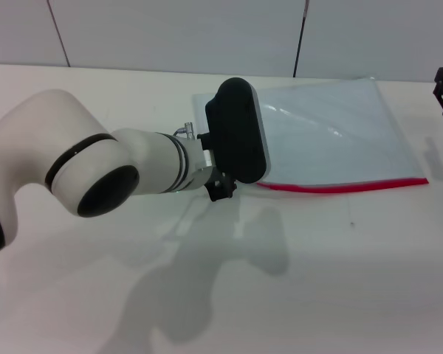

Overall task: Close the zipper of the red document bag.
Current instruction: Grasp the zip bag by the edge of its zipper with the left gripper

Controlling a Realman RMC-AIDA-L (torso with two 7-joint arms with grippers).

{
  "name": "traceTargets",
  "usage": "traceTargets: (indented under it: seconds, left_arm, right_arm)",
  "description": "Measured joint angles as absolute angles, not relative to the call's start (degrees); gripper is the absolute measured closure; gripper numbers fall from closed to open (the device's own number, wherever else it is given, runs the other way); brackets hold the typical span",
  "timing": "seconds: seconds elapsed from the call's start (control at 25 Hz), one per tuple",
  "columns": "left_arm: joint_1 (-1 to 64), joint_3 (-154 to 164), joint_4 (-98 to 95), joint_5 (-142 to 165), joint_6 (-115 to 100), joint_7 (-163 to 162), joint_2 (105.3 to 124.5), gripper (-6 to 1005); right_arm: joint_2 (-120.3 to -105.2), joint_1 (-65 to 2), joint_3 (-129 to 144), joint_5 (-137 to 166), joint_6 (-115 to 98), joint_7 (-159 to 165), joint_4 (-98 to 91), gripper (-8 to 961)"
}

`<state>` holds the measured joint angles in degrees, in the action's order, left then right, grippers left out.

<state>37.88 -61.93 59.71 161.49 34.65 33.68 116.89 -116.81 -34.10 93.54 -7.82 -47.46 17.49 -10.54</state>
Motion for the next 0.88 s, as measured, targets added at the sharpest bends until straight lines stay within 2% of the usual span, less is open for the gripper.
traceTargets:
  seconds: [0.48,0.88]
  left_arm:
    - [37.88,-62.09,59.57,162.15,33.56,32.08,116.8,829]
    - [37.57,-61.95,59.62,162.94,32.76,31.34,116.8,892]
  right_arm:
    - [-116.81,-34.1,93.52,-7.41,-47.46,18.36,-10.55,413]
    - [-116.73,-34.1,94.8,-7.12,-47.85,18.97,-10.56,414]
